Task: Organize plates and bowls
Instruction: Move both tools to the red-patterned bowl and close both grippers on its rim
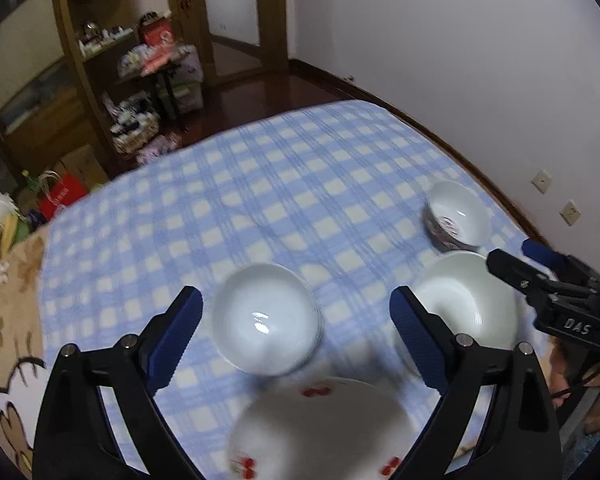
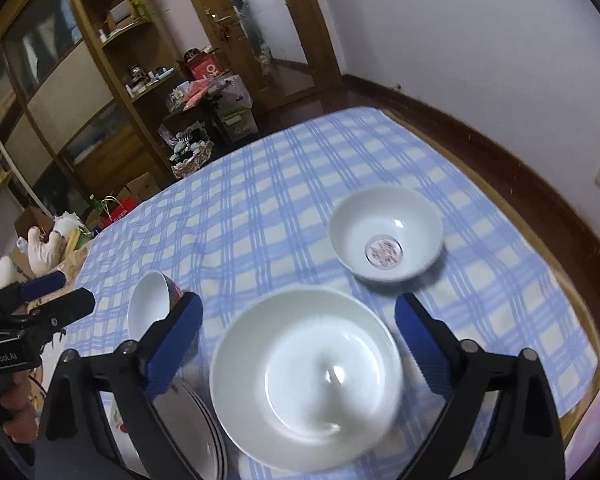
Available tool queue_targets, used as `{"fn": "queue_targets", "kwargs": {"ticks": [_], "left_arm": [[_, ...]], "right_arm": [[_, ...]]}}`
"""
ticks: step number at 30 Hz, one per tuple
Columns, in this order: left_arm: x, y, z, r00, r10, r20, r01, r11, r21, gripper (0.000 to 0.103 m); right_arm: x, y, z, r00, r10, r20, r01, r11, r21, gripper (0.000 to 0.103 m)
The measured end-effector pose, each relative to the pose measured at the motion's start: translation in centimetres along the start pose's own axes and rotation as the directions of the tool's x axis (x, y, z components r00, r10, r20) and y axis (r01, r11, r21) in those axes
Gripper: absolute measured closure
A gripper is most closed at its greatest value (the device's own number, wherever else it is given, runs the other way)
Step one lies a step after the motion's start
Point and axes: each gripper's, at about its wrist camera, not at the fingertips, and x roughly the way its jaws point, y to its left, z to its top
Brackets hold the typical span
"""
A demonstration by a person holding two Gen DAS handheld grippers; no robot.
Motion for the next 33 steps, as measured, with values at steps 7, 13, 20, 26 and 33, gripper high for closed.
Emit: {"fn": "queue_targets", "kwargs": {"ticks": [7,13,20,26,33], "left_arm": [[1.1,4.1,0.3,0.999,0.042,-0.005,-0.042,0.996,-0.078,0.007],[3.4,8.5,-0.4,0.998,0.018,-0.06,-0.026,0.99,-0.14,0.007],[5.1,11.3,-1.4,0.996,0.052,-0.072,-0.06,0.992,-0.11,0.007],[6.4,12.5,-1.5,0.996,0.007,-0.092,-0.02,0.99,-0.139,0.007],[7.9,12.6,-1.9,0.993,-0.022,-0.12,0.006,0.991,-0.137,0.007]], "right_arm": [[1.7,4.2,2.1,0.999,0.047,0.022,-0.046,0.998,-0.046,0.0],[3.8,7.5,2.6,0.999,0.049,0.014,-0.048,0.996,-0.077,0.0],[6.5,9.8,1.6,0.999,0.021,-0.029,-0.025,0.99,-0.141,0.0],[8.3,10.8,0.9,0.998,0.009,-0.057,-0.017,0.99,-0.137,0.0],[10.0,12.0,0.2,0.995,-0.005,-0.099,-0.01,0.988,-0.155,0.0]]}}
